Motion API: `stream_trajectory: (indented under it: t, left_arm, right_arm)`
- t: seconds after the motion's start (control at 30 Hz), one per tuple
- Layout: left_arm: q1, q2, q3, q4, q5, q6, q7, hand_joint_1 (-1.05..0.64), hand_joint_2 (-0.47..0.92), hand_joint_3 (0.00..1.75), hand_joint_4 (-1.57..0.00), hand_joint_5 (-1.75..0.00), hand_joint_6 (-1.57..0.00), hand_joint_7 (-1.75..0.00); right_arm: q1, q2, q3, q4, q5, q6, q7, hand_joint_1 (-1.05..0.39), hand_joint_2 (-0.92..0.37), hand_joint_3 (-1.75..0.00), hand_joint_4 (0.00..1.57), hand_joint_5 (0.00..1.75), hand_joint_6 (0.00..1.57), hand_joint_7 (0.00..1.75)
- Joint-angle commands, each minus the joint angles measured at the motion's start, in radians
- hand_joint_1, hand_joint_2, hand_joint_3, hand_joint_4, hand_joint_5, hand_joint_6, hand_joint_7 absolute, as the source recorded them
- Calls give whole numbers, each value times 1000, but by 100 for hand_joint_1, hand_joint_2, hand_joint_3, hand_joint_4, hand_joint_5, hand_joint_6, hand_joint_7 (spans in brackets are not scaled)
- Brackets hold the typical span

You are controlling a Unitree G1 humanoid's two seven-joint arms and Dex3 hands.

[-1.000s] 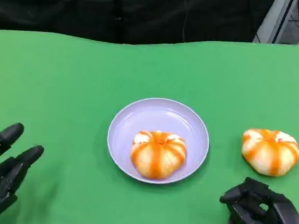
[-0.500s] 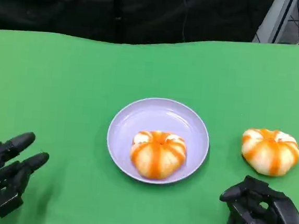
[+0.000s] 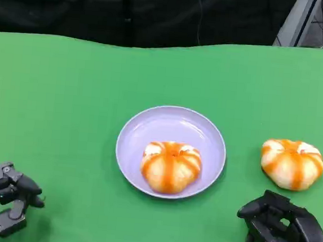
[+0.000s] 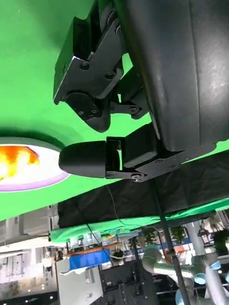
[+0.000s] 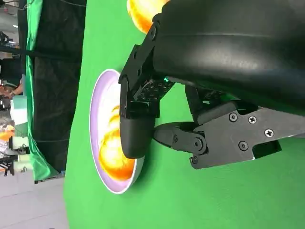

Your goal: Grasp the bread from the table and place it into the plate.

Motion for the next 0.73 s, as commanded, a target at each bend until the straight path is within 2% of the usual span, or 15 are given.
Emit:
stream_trajectory:
  t: [0.03,0.4,0.73]
  left_arm:
    - [0,27,-8,-2,10,-7,33,6,61,107,-97,-157,-94,-132]
    - [4,27,-27,-12,21,-18,58,6,62,106,-96,-156,-96,-130]
    - [1,29,-34,1,12,-37,53,5,58,111,-97,-156,-95,-129]
  right_arm:
    - [-3,-7,-3,-2,4,-1,-7,-27,-92,-45,65,175,74,113]
    - [-3,-13,-6,-4,7,6,-5,-27,-92,-45,63,175,73,113]
    - [-2,-13,-8,-8,18,16,6,-26,-92,-45,64,175,73,112]
